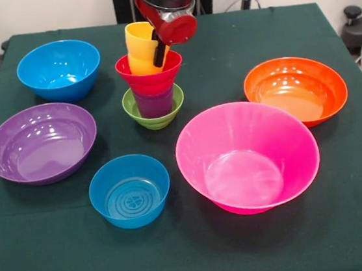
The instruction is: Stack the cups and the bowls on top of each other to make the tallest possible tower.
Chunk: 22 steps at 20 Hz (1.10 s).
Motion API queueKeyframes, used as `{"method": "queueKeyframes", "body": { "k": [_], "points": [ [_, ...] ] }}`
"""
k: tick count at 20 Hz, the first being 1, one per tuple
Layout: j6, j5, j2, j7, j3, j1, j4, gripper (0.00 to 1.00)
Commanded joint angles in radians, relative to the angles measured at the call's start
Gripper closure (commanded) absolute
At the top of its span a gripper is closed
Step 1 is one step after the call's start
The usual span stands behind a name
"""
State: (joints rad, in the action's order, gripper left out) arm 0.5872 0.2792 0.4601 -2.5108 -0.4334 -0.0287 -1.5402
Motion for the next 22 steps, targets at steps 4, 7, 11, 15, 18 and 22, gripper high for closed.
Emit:
{"method": "queueKeyframes", "body": {
  "k": [4,7,11,15,18,22],
  "points": [
    [-0.067,0.015,0.024,-0.085,0.110,0.034,-0.021,1.00],
    [-0.079,0.011,0.033,-0.077,0.119,0.042,-0.037,1.00],
    [-0.082,0.005,0.042,-0.065,0.128,0.050,-0.049,1.00],
    [-0.097,-0.001,0.052,-0.059,0.137,0.055,-0.065,1.00],
    [-0.108,-0.005,0.058,-0.059,0.144,0.055,-0.078,1.00],
    [-0.119,-0.008,0.057,-0.066,0.142,0.052,-0.082,1.00]
  ]
}}
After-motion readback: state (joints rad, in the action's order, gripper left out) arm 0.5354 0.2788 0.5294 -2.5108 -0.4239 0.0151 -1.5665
